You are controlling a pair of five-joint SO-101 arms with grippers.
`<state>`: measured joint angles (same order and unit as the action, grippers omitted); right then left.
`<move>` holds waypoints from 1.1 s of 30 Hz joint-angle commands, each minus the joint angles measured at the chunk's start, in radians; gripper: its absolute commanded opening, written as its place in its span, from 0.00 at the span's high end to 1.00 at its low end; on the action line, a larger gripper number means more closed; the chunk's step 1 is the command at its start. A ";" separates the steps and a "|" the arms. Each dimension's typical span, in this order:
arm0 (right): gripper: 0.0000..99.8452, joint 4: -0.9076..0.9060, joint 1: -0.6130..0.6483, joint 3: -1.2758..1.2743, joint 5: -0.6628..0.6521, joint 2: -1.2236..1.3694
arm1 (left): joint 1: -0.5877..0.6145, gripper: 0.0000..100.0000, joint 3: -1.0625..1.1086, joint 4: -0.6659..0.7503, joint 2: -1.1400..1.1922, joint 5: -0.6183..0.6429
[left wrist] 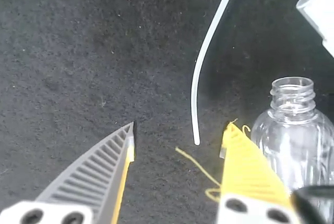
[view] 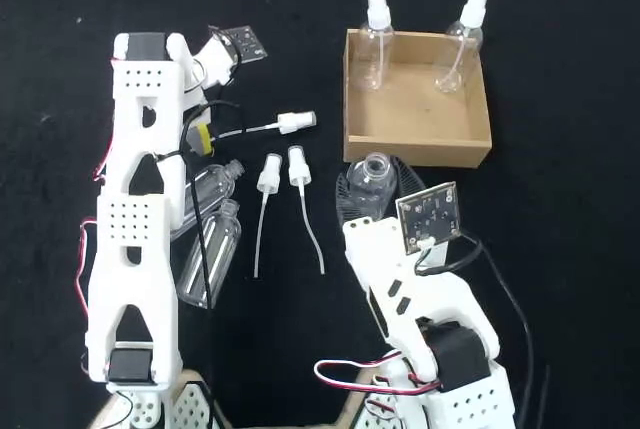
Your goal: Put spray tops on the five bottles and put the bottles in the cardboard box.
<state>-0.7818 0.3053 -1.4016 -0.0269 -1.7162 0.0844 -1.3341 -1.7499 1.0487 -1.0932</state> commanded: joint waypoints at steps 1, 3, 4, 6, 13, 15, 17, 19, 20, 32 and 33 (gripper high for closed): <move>0.81 -0.003 0.008 0.007 0.002 0.010 | -0.015 0.74 -0.005 -0.002 -0.034 0.002; 0.81 -0.005 0.009 0.007 0.002 0.010 | -0.016 0.74 -0.004 -0.002 -0.032 0.002; 0.81 -0.005 0.009 0.007 0.002 0.010 | -0.015 0.74 -0.004 -0.002 -0.025 0.002; 0.81 -0.005 0.009 0.005 0.002 0.010 | -0.007 0.74 -0.008 -0.002 0.009 0.002; 0.81 -0.005 0.009 0.004 0.002 0.010 | -0.005 0.74 -0.076 0.000 0.080 0.002; 0.81 -0.005 0.009 0.004 0.002 0.010 | -0.005 0.74 -0.127 0.000 0.089 0.003; 0.81 -0.005 0.009 0.004 0.002 0.010 | -0.008 0.74 -0.173 0.000 0.101 0.005; 0.81 -0.005 0.009 0.005 0.002 0.010 | -0.012 0.74 -0.219 0.000 0.114 0.003; 0.81 -0.005 0.009 0.005 0.002 0.010 | -0.013 0.74 -0.232 0.000 0.123 0.003; 0.81 -0.005 0.009 0.005 0.002 0.010 | -0.016 0.81 -0.263 -0.003 0.204 0.009; 0.81 -0.005 0.009 0.005 0.002 0.010 | -0.019 0.85 -0.274 -0.003 0.198 0.009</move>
<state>-0.7818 0.3053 -1.4016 -0.0269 -1.7162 0.0844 -1.5428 -1.7530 1.2681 -1.0932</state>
